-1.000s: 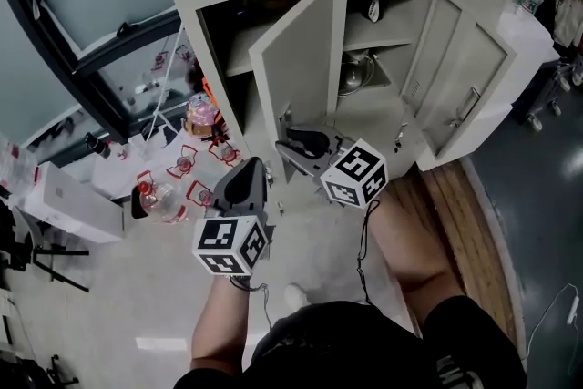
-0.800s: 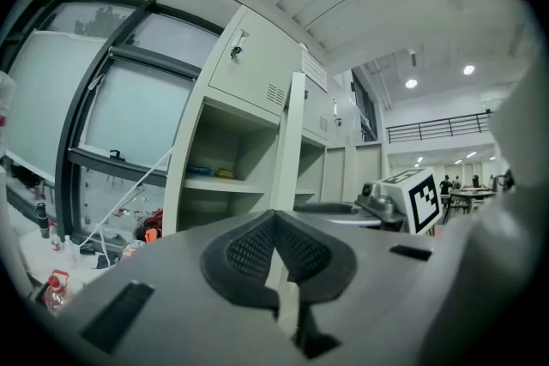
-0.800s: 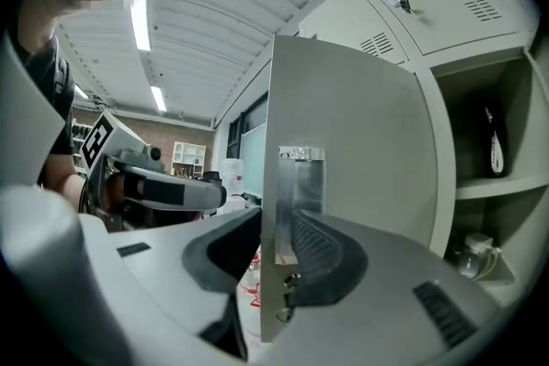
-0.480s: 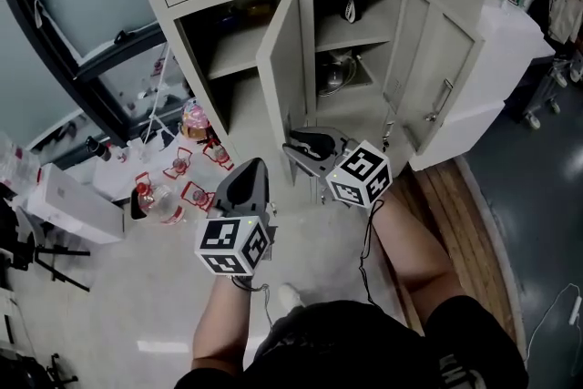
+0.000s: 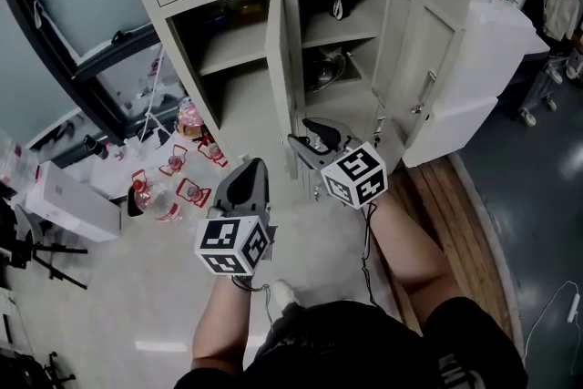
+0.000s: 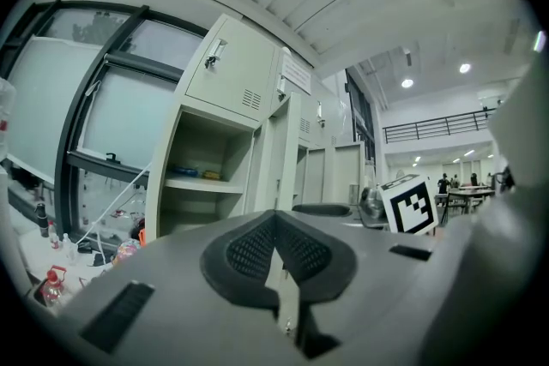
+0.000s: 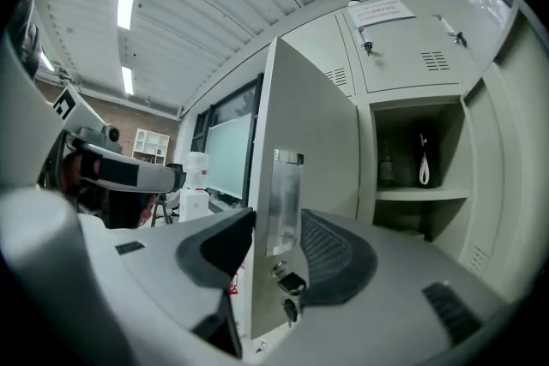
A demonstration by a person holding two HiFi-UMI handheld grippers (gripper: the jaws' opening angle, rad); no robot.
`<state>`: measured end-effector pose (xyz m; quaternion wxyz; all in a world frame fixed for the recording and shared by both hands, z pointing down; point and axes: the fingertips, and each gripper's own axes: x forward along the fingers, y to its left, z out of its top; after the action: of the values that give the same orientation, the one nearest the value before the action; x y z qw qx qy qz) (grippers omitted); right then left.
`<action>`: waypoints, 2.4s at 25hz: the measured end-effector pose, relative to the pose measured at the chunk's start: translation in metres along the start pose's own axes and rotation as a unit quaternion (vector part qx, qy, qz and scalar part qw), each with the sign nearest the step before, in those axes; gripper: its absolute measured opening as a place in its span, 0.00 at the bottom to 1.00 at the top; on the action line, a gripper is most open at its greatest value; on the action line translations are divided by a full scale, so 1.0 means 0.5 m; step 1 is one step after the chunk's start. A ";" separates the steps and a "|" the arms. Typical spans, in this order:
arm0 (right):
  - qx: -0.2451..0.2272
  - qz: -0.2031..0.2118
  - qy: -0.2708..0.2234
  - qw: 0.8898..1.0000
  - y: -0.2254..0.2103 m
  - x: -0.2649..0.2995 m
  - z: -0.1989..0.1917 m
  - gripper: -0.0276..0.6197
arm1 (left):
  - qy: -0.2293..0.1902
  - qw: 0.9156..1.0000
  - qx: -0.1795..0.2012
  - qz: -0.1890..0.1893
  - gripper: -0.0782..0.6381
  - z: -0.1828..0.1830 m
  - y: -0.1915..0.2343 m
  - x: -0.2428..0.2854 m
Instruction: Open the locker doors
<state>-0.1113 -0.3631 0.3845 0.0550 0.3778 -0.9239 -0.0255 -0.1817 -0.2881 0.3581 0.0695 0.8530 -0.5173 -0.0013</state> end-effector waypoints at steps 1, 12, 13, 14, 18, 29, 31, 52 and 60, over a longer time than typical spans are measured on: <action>0.000 -0.008 0.000 1.000 -0.005 -0.008 -0.002 0.31 | 0.000 1.000 -0.001 -0.001 0.11 -0.003 -0.005 -0.001; -0.019 -0.065 -0.015 0.998 -0.020 -0.066 0.022 0.34 | 0.001 1.000 0.001 -0.012 0.11 -0.011 -0.068 -0.010; -0.026 -0.084 -0.008 0.996 -0.028 -0.061 0.022 0.34 | 0.001 1.000 0.001 -0.012 0.11 -0.011 -0.072 -0.013; -0.028 -0.103 0.001 0.994 -0.038 -0.057 0.018 0.32 | 0.000 1.000 0.002 -0.011 0.11 -0.011 -0.077 -0.016; -0.006 -0.136 0.014 0.991 -0.063 -0.066 0.012 0.22 | 0.001 1.000 0.008 -0.007 0.11 -0.007 -0.089 -0.035; 0.001 -0.141 0.010 0.990 -0.070 -0.141 0.010 0.05 | -0.004 1.000 0.013 0.021 0.11 -0.008 -0.146 -0.075; 0.009 -0.140 0.009 0.990 -0.073 -0.173 0.008 0.04 | -0.004 1.000 0.011 0.027 0.11 -0.016 -0.162 -0.079; 0.082 -0.193 0.008 0.978 -0.048 -0.412 0.007 0.04 | 0.011 1.000 0.013 0.003 0.11 -0.038 -0.240 -0.148; 0.079 -0.236 0.014 0.968 0.078 -0.465 0.024 0.04 | 0.014 1.000 0.009 -0.014 0.11 -0.029 -0.200 -0.260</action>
<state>0.0249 -0.1720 0.3569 0.0300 0.5888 -0.8067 0.0408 -0.1528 -0.1263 0.3514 0.0692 0.8608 -0.5040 0.0136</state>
